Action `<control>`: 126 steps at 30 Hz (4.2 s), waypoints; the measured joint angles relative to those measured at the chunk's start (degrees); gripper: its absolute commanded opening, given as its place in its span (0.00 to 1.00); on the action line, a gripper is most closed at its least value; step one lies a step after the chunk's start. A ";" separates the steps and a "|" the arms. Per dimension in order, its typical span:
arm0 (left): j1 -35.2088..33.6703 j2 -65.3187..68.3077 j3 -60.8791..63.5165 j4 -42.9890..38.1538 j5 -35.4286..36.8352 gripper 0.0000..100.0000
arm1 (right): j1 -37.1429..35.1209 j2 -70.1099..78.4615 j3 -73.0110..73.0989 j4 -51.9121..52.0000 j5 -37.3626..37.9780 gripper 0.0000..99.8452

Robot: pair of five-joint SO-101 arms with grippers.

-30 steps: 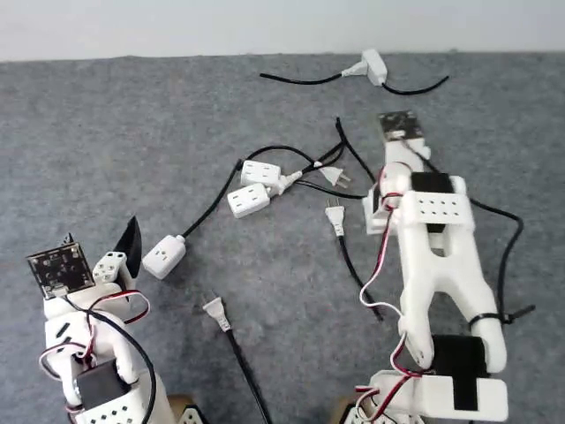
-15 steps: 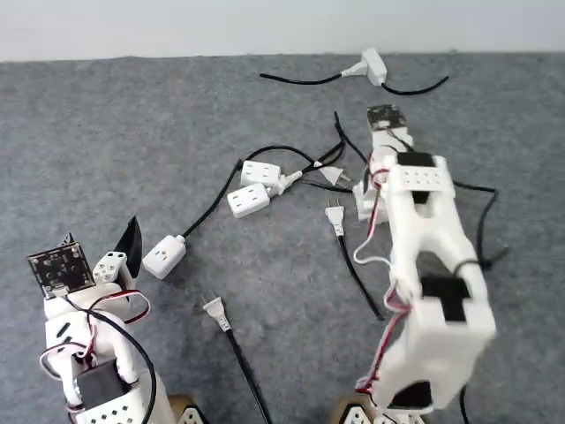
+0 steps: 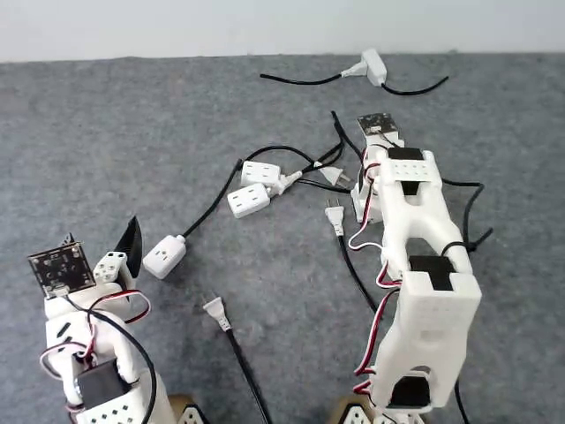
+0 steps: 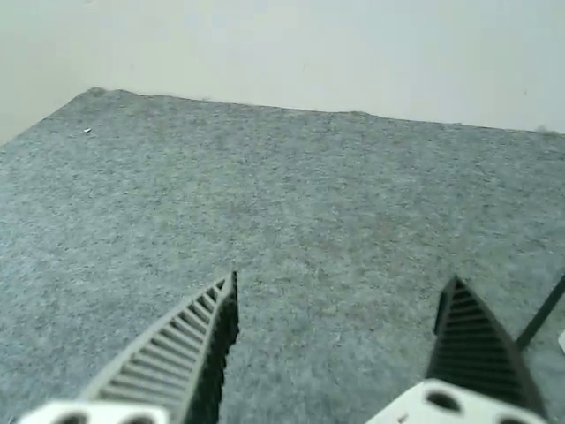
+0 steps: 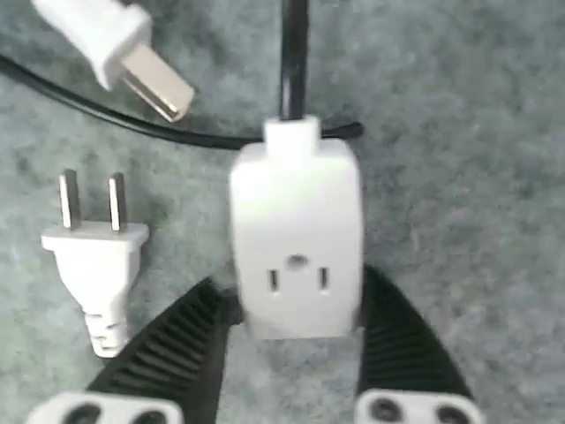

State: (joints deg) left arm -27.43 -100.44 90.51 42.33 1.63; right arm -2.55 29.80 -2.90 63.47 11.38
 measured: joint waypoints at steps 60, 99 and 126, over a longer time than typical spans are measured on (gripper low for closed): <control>0.35 0.00 1.49 0.00 -1.58 0.35 | -31.38 -37.27 47.30 -1.14 5.27 0.28; 0.35 0.00 1.49 -0.70 -1.58 0.35 | -23.21 4.92 -8.18 -7.65 40.35 0.28; 0.35 0.00 1.49 -0.70 -1.58 0.35 | -21.01 12.66 -15.91 -6.15 42.81 0.01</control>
State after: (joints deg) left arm -27.08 -100.44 92.00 41.63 0.04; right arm -23.56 42.46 -18.81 57.32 54.20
